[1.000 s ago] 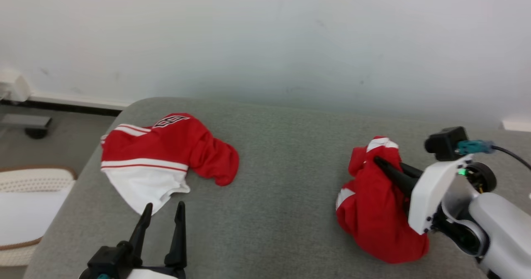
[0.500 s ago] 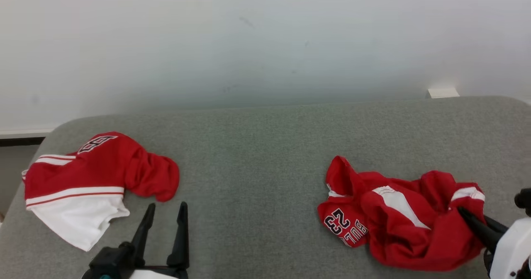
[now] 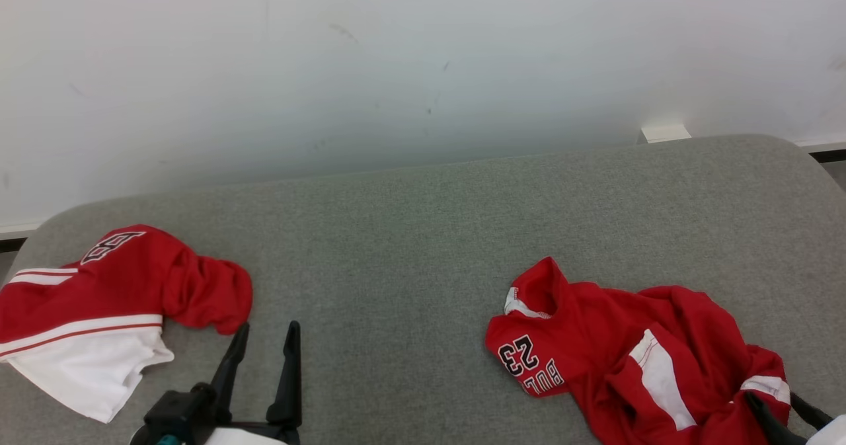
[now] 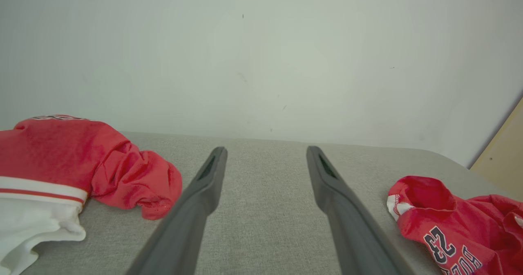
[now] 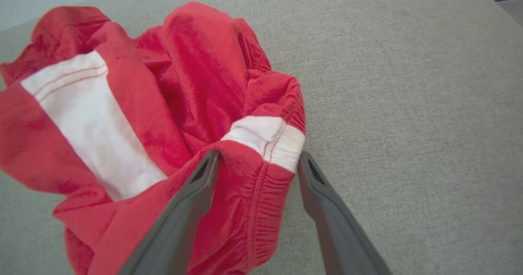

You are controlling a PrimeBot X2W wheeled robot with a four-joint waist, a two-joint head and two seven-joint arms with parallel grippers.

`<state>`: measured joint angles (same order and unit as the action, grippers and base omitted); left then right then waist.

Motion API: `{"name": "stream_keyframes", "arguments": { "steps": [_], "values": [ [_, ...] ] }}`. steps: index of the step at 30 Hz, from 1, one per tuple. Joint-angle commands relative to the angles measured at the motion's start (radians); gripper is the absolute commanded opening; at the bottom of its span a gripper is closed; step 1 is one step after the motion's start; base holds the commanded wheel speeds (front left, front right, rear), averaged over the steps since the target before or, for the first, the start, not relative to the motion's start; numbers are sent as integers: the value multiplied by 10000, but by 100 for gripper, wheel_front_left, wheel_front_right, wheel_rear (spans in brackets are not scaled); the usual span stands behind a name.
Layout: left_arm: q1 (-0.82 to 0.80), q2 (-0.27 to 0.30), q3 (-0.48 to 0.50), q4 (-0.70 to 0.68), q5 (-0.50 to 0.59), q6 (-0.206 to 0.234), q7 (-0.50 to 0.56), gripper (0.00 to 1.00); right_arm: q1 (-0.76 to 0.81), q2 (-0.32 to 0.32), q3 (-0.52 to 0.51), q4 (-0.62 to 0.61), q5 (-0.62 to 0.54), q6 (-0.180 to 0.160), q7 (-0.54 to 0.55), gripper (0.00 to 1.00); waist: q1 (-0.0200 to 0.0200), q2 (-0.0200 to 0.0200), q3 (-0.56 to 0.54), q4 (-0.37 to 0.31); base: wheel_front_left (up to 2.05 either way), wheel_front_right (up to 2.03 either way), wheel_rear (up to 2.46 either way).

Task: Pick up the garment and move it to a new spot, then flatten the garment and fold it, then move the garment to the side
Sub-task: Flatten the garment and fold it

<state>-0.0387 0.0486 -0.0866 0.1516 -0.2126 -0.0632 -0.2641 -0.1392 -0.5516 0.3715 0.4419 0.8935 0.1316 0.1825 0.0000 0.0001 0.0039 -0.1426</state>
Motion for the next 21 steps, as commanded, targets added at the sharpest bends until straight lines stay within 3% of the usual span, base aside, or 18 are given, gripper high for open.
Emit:
{"name": "stream_keyframes", "arguments": {
  "steps": [1,11,17,21],
  "values": [
    [-64,34,17,32,15,-47,-5,100,53,173,-284,-54,-147,-17,-247,100,0,-1,-38,2,0,0,0],
    [12,32,-47,20,-30,-42,-5,100,400,767,-1801,-1694,-1931,-17,-1258,100,0,-1,-169,156,0,0,0],
    [-74,32,-126,-17,-160,-9,-5,100,462,1436,-1513,-2868,-2570,-18,-523,100,0,-1,-131,370,0,0,0],
    [-144,35,-214,-6,-261,13,-4,100,20,1855,-1218,-2710,-2435,-18,297,100,0,-1,-55,557,0,0,0]
  ]
}}
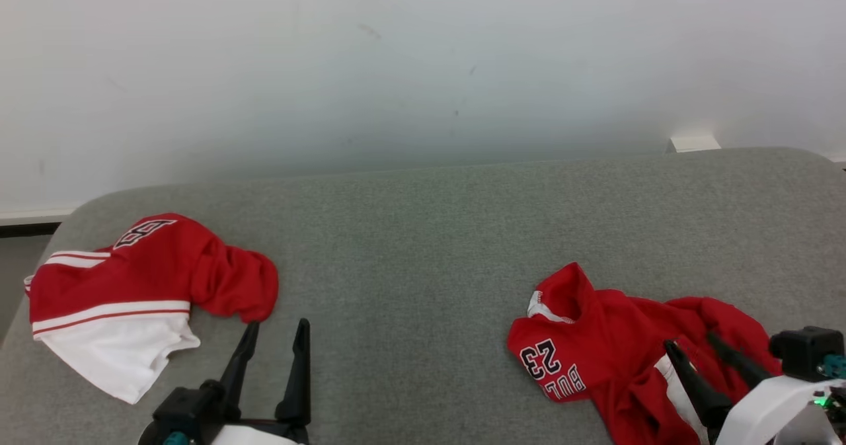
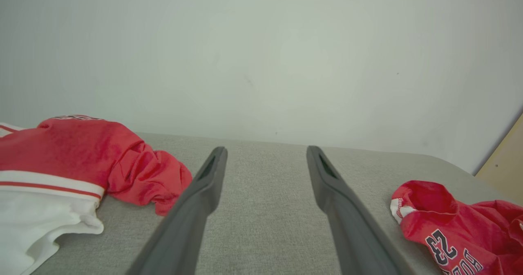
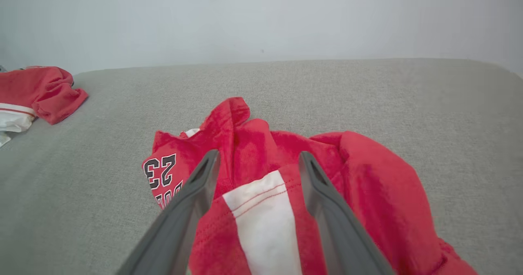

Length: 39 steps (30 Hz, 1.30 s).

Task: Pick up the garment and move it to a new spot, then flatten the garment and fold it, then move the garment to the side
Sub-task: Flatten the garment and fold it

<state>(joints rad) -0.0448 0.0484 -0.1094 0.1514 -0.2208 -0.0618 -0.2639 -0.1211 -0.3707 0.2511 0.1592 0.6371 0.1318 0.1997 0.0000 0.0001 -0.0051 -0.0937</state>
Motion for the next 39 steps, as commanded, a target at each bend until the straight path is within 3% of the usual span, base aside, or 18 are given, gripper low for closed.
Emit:
{"name": "stream_keyframes", "arguments": {
  "steps": [1,14,15,16,18,26,32,39],
  "values": [
    [-108,35,-37,-4,-199,3,-6,100,-227,101,-26,348,158,-20,422,100,0,-1,59,151,0,0,0],
    [-214,36,-87,-14,-289,78,-6,100,-341,617,-584,2017,156,-20,3862,100,0,-1,316,916,0,0,0],
    [-214,36,-84,-15,-297,80,-6,100,-306,681,-669,2065,33,-20,3959,79,0,-1,325,935,0,0,0],
    [-220,36,-88,-12,-300,81,-6,100,-274,732,-758,2108,-102,-20,4014,42,0,-1,337,954,0,0,0],
    [-243,37,-84,-6,-288,77,-6,100,-197,826,-821,2164,-254,-19,4100,0,0,-1,352,989,0,0,0],
    [-112,36,5,27,-90,19,-6,100,-87,883,-1193,1402,-678,-19,3466,0,0,-1,220,977,0,0,0],
    [-50,37,-50,59,-90,15,-6,100,-350,996,-1361,125,-944,-19,2640,0,0,-1,63,941,0,0,0],
    [-242,37,-206,67,-221,28,-6,100,-1558,1184,-221,-274,-886,-19,1696,0,0,-1,78,1317,0,0,0]
  ]
}}
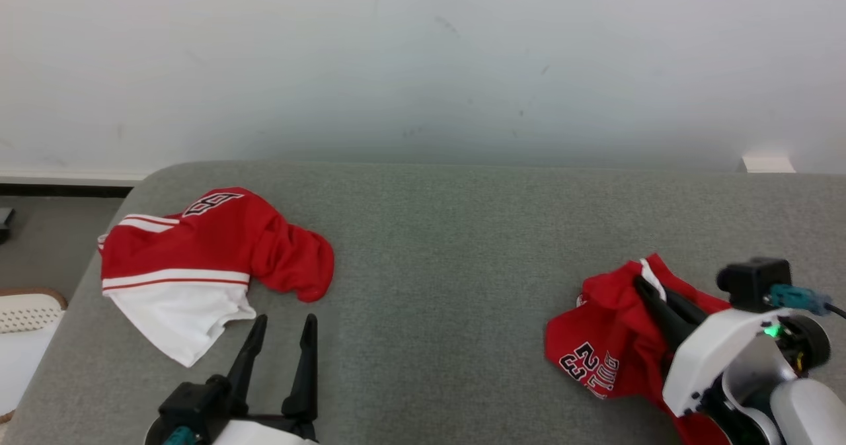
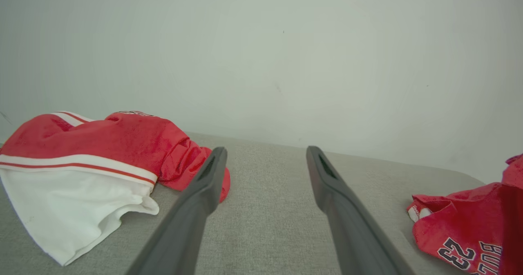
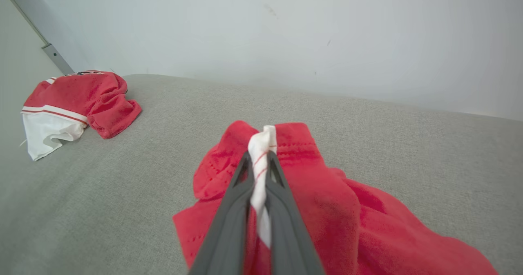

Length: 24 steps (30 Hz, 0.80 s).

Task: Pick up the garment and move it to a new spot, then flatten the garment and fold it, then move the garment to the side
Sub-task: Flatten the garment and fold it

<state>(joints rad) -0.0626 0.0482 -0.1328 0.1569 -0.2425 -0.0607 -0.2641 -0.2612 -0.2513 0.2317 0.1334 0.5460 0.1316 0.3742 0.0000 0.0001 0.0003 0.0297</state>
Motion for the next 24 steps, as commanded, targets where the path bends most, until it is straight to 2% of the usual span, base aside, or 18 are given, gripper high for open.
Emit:
{"name": "stream_keyframes", "arguments": {
  "steps": [1,8,15,16,17,19,24],
  "values": [
    [-84,41,40,18,-24,30,-4,100,-418,26,254,131,39,-17,-153,0,0,-1,46,162,0,0,0],
    [-226,37,-148,125,-187,50,-4,100,-2168,640,2999,1765,895,-17,-1036,0,0,-1,209,879,0,0,0],
    [-374,38,-310,179,-323,75,-4,100,-2943,1354,5938,3581,2283,-17,-1866,0,0,-1,305,1391,0,0,0],
    [-382,38,-310,184,-328,89,-4,100,-2991,1392,6215,3777,2447,-17,-2016,39,0,-1,304,1407,0,0,0],
    [-385,38,-311,185,-330,98,-4,100,-3044,1417,6454,3967,2591,-18,-2199,100,0,-1,297,1416,0,0,0],
    [-354,41,-247,181,-309,130,-4,100,-3143,1446,6861,4195,2942,-18,-2530,100,0,-1,271,1364,0,0,0],
    [-151,38,-105,161,-188,133,-4,100,-3589,1037,7342,4164,3515,-18,-3489,100,0,-1,95,913,0,0,0]
  ]
}}
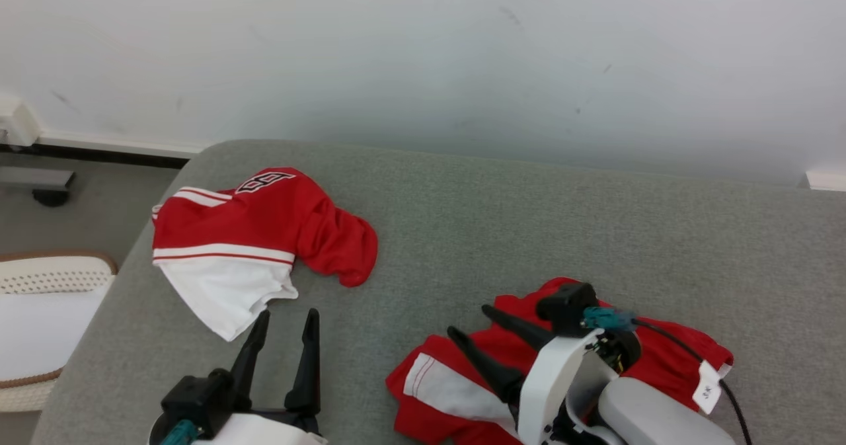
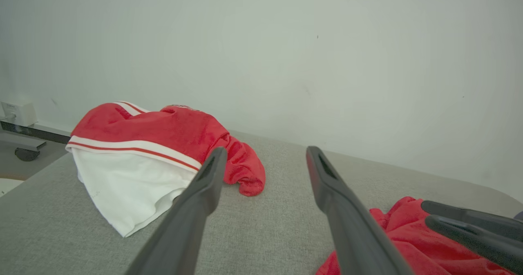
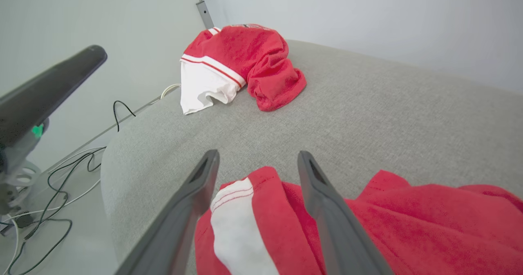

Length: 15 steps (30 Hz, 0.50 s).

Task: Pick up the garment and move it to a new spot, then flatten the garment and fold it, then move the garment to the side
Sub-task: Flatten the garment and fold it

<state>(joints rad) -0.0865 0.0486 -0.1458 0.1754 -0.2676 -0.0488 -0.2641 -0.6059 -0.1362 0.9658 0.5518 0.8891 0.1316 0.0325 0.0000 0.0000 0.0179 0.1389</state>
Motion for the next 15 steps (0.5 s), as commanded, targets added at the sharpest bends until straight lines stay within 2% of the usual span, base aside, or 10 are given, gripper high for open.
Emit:
{"name": "stream_keyframes", "arguments": {
  "steps": [1,8,11,15],
  "values": [
    [101,34,28,-31,79,0,-4,100,-230,-250,13,-97,155,-18,-288,100,0,0,-118,-283,0,0,0],
    [213,34,143,-170,137,19,-4,100,-261,-1551,-660,-858,182,-17,-1770,100,0,0,-347,-1059,0,0,0],
    [315,35,230,-236,192,32,-6,100,165,-2109,-1259,-1007,-2,-17,-2214,100,0,0,-404,-1357,0,0,0],
    [435,35,356,-398,293,45,-4,100,922,-2493,-2402,-1156,-240,-18,-2670,100,0,0,-430,-1681,0,0,0]
  ]
}}
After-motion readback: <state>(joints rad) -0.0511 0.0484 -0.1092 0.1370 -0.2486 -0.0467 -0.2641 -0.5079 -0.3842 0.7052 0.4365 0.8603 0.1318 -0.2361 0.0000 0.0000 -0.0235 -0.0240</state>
